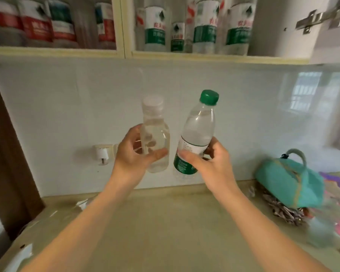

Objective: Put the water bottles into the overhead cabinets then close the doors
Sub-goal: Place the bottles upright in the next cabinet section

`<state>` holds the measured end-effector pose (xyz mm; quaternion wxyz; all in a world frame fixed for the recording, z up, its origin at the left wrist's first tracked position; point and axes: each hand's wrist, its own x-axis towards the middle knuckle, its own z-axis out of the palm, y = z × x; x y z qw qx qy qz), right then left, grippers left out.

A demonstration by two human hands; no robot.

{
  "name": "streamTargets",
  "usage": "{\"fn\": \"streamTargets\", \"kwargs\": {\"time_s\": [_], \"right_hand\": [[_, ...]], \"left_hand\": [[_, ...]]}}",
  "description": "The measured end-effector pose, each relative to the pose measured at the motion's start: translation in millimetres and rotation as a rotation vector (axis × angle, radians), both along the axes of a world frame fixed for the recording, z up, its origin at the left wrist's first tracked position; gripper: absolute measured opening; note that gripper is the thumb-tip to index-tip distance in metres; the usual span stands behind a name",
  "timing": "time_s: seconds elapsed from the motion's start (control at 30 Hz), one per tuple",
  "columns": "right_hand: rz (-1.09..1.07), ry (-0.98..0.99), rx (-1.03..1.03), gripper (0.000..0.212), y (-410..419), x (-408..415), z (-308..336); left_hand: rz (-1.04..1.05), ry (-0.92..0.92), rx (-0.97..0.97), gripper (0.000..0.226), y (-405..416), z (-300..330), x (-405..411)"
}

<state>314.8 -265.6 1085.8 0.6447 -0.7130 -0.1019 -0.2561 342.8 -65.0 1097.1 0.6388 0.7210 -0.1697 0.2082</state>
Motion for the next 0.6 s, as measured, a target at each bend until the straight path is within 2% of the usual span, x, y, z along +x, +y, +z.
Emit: {"fn": "streamTargets", "kwargs": {"time_s": [0.2, 0.33, 0.47, 0.53, 0.6], "right_hand": [[-0.088, -0.211, 0.025, 0.040, -45, -17, 98], [-0.145, -0.319, 0.068, 0.050, -73, -21, 161], [-0.192, -0.406, 0.055, 0.043, -100, -13, 218], [-0.205, -0.416, 0.043, 0.042, -113, -6, 244], [-0.233, -0.403, 0.019, 0.043, -125, 4, 268]], "left_hand": [[-0.065, -0.131, -0.074, 0.052, -41, 116, -1], [-0.184, -0.208, -0.079, 0.043, -67, 184, -11], [-0.259, -0.261, -0.105, 0.037, -91, 236, -9], [-0.222, -0.285, -0.107, 0.043, -102, 260, -1], [-0.119, -0.277, -0.112, 0.059, -108, 279, 12]]}}
